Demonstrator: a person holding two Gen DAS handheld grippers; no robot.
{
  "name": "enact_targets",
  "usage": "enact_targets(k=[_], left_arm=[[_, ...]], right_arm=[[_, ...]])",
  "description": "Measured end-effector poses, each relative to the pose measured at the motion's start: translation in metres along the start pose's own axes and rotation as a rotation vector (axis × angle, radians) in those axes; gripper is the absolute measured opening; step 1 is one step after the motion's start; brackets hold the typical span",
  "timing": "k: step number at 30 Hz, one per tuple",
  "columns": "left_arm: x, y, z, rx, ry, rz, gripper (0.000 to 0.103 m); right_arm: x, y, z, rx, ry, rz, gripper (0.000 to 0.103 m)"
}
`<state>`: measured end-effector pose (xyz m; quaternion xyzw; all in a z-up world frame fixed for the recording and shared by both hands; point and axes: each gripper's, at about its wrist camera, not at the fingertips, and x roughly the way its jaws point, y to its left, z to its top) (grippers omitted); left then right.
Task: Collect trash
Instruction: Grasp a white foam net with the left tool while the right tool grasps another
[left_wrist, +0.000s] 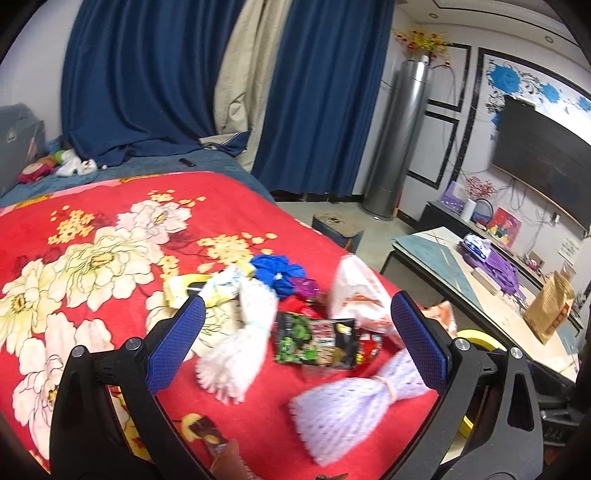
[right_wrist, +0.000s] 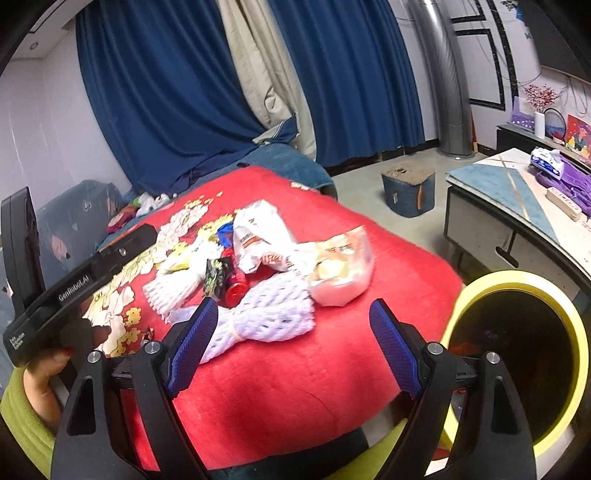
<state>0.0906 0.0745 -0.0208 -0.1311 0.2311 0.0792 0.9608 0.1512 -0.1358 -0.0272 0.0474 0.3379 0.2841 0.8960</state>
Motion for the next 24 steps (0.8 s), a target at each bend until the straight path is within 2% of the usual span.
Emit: enact_targets(k=[8, 13, 15, 18, 19, 20, 24], left_arm=[[0.021, 0.030, -0.003, -0.034, 0.085, 0.044, 0.092], [0.035, 0.053, -0.007, -0.083, 0.163, 0.036, 0.092], [0.039, 0.059, -0.009, -0.107, 0.187, 0.024, 0.092], [0.043, 0.060, -0.014, -0.127, 0.220, -0.002, 0.090], [0.045, 0.058, -0.016, -0.121, 0.231, -0.011, 0.085], [0.045, 0.056, -0.017, -0.115, 0.237, -0.014, 0.081], [0.049, 0.052, -0.021, -0.101, 0.273, -0.026, 0.069]], right_arm=[[0.035, 0.013, -0.003, 0.008, 0.078, 0.022, 0.081], [0.051, 0.016, -0.002, 0.033, 0.108, 0.040, 0.079], [0.055, 0.015, -0.002, 0.045, 0.116, 0.046, 0.074], [0.059, 0.013, -0.005, 0.057, 0.136, 0.056, 0.061], [0.060, 0.012, -0.006, 0.062, 0.147, 0.064, 0.051], [0.060, 0.012, -0.007, 0.062, 0.152, 0.067, 0.047], [0.053, 0.012, -0.009, 0.053, 0.143, 0.075, 0.036]])
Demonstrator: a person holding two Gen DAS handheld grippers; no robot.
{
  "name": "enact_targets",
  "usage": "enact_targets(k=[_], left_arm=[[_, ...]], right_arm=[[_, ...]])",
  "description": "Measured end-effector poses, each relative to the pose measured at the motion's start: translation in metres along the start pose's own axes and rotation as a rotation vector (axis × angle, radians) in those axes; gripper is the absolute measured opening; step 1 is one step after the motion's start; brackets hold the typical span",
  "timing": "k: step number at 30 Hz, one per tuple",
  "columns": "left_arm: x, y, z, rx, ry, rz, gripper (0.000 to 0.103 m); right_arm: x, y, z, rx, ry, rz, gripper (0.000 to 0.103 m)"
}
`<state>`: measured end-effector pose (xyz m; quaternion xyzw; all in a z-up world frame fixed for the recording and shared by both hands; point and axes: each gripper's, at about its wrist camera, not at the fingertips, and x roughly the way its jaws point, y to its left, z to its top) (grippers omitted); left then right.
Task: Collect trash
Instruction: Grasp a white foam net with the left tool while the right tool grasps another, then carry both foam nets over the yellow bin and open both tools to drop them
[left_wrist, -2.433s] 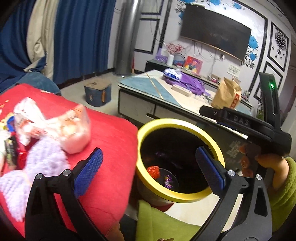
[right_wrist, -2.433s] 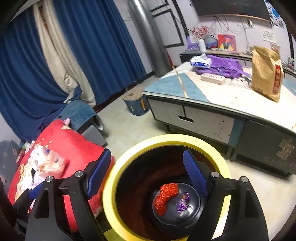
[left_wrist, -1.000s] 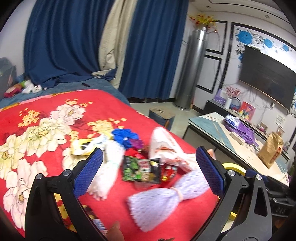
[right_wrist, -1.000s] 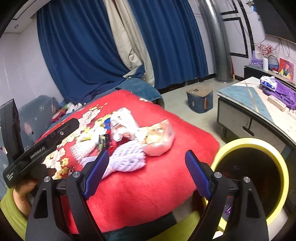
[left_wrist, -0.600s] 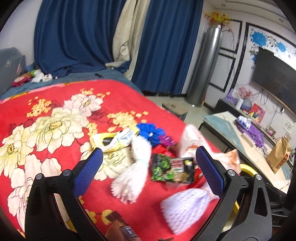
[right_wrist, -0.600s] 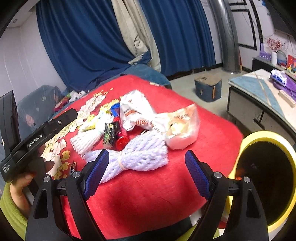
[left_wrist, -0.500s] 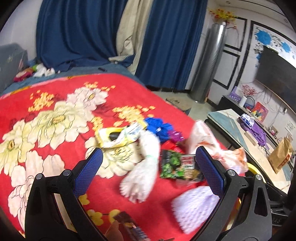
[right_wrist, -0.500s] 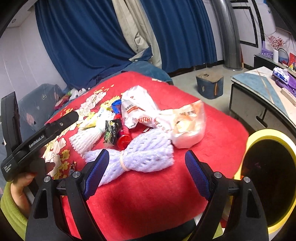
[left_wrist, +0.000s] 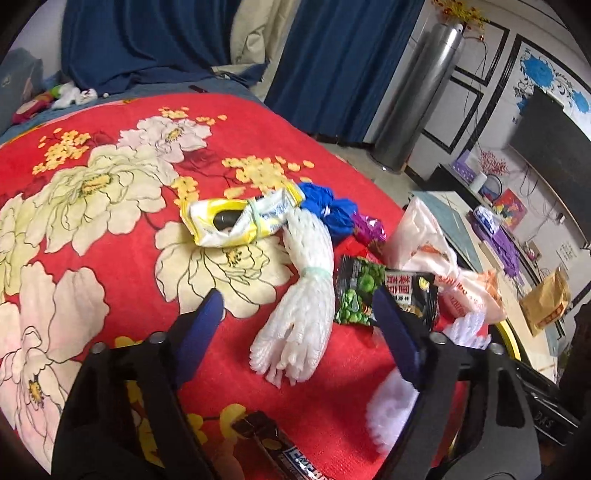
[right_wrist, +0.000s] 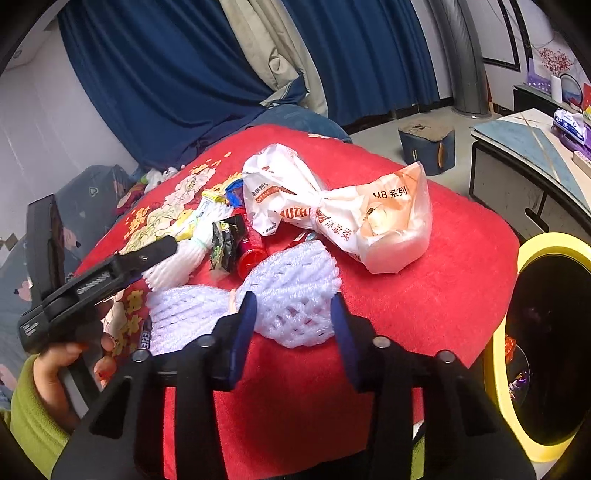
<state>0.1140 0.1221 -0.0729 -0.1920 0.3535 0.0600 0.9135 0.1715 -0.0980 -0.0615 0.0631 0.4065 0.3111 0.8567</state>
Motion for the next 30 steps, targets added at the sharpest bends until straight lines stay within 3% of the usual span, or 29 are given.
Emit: enact_targets(k=[2, 6, 8, 10, 16, 25, 30], left_arm=[[0.001, 0.000, -0.001, -0.005, 0.012, -0.004, 0.060], [0.003, 0.000, -0.002, -0.005, 0.029, -0.012, 0.041], [0.004, 0.000, -0.002, -0.003, 0.035, -0.020, 0.021], [0.004, -0.001, -0.002, -0.002, 0.039, -0.032, 0.015], [-0.006, -0.003, 0.006, 0.011, 0.019, -0.068, 0.011], [-0.048, -0.006, 0.028, 0.023, -0.105, -0.077, 0.011], [-0.059, -0.014, 0.033, 0.040, -0.132, -0.105, 0.011]], right_arm=[[-0.005, 0.001, -0.001, -0.016, -0.005, 0.003, 0.029], [-0.013, 0.006, -0.003, -0.048, -0.028, -0.003, 0.025], [-0.016, 0.007, -0.003, -0.062, -0.034, -0.006, 0.022], [-0.020, 0.008, -0.004, -0.069, -0.037, -0.004, 0.021], [-0.029, 0.014, -0.005, -0.104, -0.061, -0.001, 0.017], [-0.050, 0.019, -0.006, -0.140, -0.109, 0.007, 0.016], [-0.067, 0.023, -0.002, -0.157, -0.156, 0.000, 0.015]])
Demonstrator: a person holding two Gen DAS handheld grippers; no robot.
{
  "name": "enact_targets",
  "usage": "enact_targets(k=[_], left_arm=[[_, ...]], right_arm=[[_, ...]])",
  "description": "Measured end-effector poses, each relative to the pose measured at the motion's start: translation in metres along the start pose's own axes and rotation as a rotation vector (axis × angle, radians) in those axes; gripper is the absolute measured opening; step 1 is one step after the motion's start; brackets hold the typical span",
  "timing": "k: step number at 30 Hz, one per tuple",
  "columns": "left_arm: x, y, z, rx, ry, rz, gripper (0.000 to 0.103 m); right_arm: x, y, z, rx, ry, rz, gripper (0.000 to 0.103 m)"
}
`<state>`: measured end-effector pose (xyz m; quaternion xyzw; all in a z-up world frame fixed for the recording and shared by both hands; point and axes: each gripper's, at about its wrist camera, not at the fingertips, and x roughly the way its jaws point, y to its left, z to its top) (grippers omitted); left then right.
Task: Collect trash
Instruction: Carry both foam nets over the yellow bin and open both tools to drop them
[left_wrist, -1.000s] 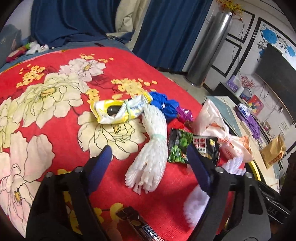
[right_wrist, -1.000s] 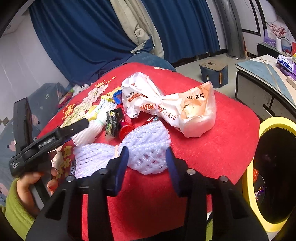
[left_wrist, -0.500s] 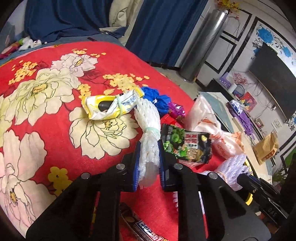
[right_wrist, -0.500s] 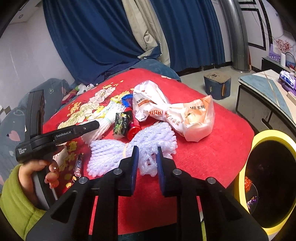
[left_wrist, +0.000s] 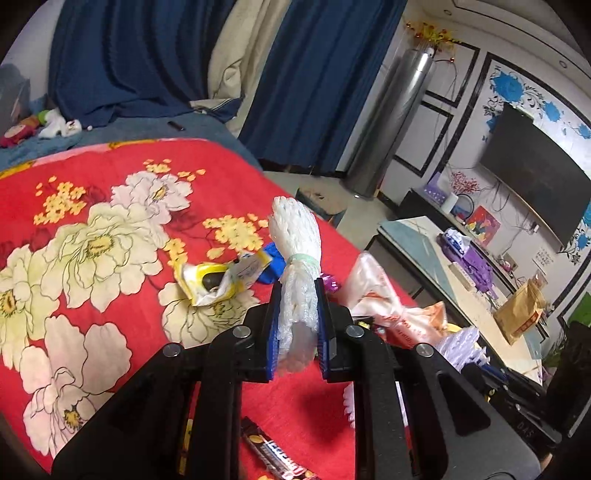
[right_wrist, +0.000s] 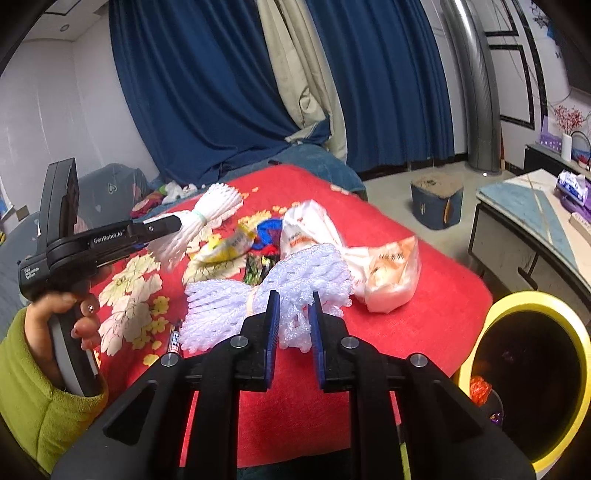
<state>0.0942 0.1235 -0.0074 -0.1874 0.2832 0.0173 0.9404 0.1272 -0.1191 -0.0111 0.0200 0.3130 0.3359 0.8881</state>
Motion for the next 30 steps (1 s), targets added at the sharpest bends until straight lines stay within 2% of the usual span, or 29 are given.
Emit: enact_targets(k=[19, 30], left_arm=[[-0.009, -0.064, -0.011, 0.138, -0.009, -0.143, 0.011], [-0.006, -0.098, -0.028, 0.202, 0.024, -0.221, 0.011]], right_arm=[[-0.060, -0.047, 0.023, 0.065, -0.182, -0.145, 0.015], [-0.085, -0.076, 0.023, 0.112, -0.240, -0.218, 0.015]])
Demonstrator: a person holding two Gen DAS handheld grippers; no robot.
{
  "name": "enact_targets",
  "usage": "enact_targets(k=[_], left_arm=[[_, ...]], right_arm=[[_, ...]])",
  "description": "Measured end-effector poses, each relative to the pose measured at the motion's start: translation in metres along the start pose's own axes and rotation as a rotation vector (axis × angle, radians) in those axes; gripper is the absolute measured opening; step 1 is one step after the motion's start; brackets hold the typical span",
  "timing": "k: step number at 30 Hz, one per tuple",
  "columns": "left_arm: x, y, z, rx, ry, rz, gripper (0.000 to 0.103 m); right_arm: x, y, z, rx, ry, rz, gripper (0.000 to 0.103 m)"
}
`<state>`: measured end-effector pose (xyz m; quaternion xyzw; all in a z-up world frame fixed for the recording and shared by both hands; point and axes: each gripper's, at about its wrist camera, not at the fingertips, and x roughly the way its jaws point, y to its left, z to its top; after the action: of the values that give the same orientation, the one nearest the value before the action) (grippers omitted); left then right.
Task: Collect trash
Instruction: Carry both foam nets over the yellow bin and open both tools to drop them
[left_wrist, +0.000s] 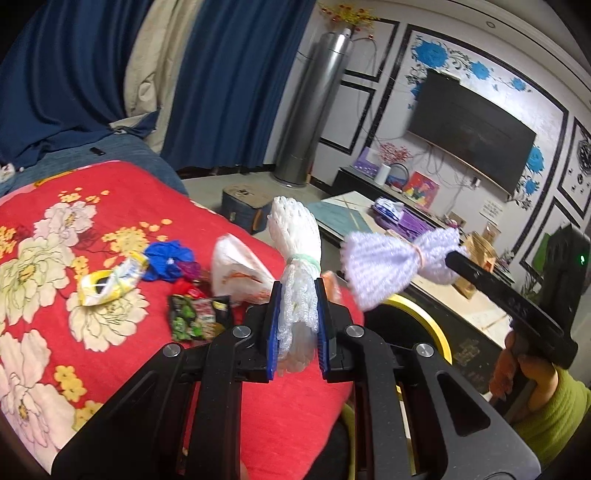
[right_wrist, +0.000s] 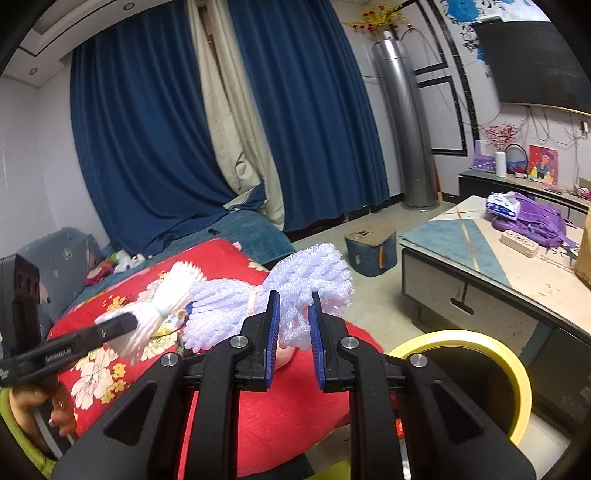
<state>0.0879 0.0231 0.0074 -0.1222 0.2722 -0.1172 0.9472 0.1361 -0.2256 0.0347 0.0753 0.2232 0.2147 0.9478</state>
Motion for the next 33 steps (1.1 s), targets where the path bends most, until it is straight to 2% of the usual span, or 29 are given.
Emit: enact_targets(k=[12, 25, 33], left_arm=[[0.018, -0.040, -0.021, 0.071, 0.051, -0.073, 0.011], [0.038, -0.071, -0.041, 0.138, 0.110, -0.127, 0.011], [0.047, -0.093, -0.046, 0.178, 0.118, -0.143, 0.011]], right_arm=[[-0.017, -0.032, -0.001, 0.039, -0.032, -0.064, 0.015], [-0.035, -0.078, -0.012, 0.094, -0.053, -0.183, 0.015], [-0.044, -0.104, -0.022, 0.134, -0.060, -0.258, 0.015]])
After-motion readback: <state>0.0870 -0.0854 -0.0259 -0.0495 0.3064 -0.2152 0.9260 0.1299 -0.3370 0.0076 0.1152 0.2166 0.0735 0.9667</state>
